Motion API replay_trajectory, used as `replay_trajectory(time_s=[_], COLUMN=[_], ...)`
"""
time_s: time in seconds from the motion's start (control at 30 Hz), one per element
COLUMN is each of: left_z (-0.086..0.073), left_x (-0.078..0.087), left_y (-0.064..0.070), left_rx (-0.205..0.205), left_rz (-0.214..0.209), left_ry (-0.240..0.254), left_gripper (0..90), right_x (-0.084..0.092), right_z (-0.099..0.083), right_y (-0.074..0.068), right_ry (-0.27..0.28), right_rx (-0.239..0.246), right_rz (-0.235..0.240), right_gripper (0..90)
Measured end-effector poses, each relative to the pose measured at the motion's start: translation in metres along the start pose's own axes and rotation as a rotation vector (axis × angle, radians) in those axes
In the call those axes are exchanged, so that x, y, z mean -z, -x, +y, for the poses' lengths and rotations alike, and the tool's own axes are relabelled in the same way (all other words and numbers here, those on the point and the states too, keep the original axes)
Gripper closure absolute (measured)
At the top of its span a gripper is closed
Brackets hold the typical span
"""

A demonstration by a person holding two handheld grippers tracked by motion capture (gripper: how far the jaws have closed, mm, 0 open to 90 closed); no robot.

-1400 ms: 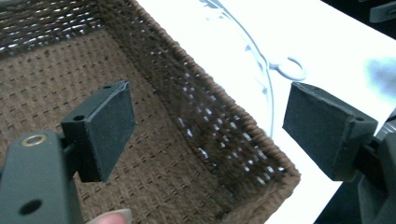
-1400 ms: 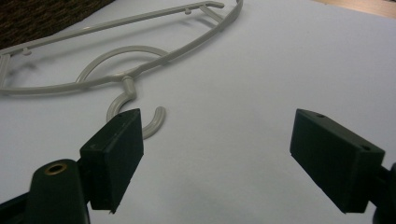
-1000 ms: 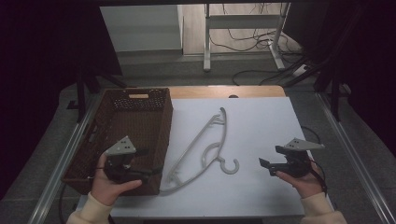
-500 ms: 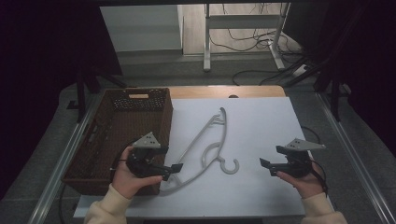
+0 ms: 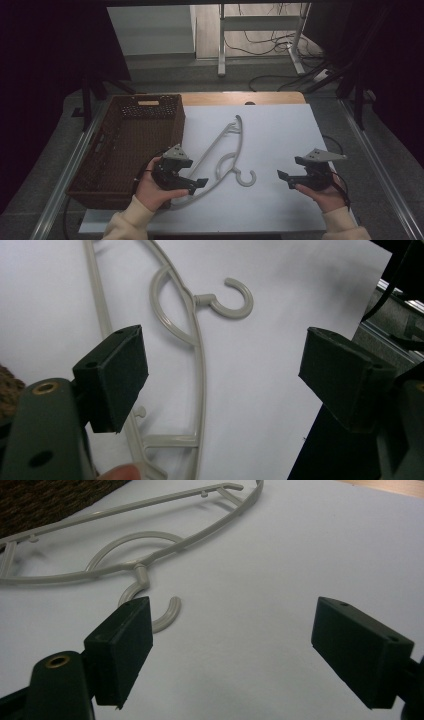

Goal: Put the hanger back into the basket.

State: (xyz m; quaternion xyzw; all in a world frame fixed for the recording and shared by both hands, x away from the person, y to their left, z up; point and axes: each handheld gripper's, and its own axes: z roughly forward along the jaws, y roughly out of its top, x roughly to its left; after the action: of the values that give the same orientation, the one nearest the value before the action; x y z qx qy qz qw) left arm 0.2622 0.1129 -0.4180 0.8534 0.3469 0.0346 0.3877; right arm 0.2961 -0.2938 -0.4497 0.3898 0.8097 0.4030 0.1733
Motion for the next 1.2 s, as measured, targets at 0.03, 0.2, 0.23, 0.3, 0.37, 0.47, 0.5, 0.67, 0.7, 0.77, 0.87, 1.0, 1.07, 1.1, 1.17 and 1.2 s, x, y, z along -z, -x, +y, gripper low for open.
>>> replay_trajectory(time_s=[0.03,0.2,0.23,0.3,0.37,0.47,0.5,0.67,0.7,0.77,0.87,1.0,1.07,1.1,1.17,1.2], left_z=[0.001,0.003,0.003,0.004,0.004,0.005,0.005,0.006,0.006,0.005,0.005,0.003,0.002,0.002,0.000,0.000], left_x=[-0.003,-0.013,-0.016,-0.020,-0.024,-0.031,-0.033,-0.043,-0.045,-0.048,-0.053,-0.059,-0.063,-0.065,-0.068,-0.070], left_y=[0.000,0.001,0.001,0.000,0.000,0.001,0.001,0.003,0.004,0.005,0.005,0.004,0.004,0.004,0.003,0.002], left_rx=[-0.003,-0.001,0.000,0.001,0.006,0.007,0.010,0.009,0.010,0.002,0.004,0.010,0.012,0.015,0.027,0.026], left_rz=[-0.005,-0.024,-0.028,-0.031,-0.026,-0.019,-0.018,-0.025,-0.027,-0.034,-0.037,-0.047,-0.055,-0.053,-0.046,-0.045], left_ry=[-0.009,-0.031,-0.035,-0.047,-0.061,-0.089,-0.094,-0.119,-0.121,-0.133,-0.146,-0.159,-0.165,-0.171,-0.181,-0.192], left_gripper=[18.9,18.8,18.8,18.8,18.8,19.0,19.1,19.3,19.3,19.4,19.5,20.0,20.2,20.3,20.7,21.0], right_x=[0.000,0.000,0.000,0.000,-0.001,-0.001,-0.001,-0.001,-0.001,-0.002,-0.002,-0.002,-0.002,-0.002,-0.002,-0.003], right_z=[0.000,0.000,0.000,0.000,0.000,0.000,-0.001,0.000,-0.001,-0.001,-0.001,-0.001,-0.001,-0.001,-0.001,-0.001], right_y=[0.000,0.000,0.000,0.000,0.000,0.000,0.000,0.000,0.000,-0.001,-0.001,-0.001,-0.001,-0.001,-0.001,-0.002], right_ry=[0.000,-0.001,-0.001,0.000,-0.002,-0.005,-0.007,-0.008,-0.008,-0.010,-0.011,-0.012,-0.013,-0.013,-0.014,-0.015], right_rx=[0.000,0.000,0.001,0.003,0.005,0.005,0.005,0.005,0.007,0.007,0.009,0.013,0.014,0.014,0.014,0.014], right_rz=[0.000,0.001,0.001,0.004,0.005,0.004,0.004,0.004,0.003,0.005,0.005,0.005,0.006,0.006,0.006,0.006], right_gripper=[16.8,16.9,16.9,16.8,16.7,16.8,16.7,16.8,16.8,16.8,16.7,16.7,16.7,16.7,16.7,16.7])
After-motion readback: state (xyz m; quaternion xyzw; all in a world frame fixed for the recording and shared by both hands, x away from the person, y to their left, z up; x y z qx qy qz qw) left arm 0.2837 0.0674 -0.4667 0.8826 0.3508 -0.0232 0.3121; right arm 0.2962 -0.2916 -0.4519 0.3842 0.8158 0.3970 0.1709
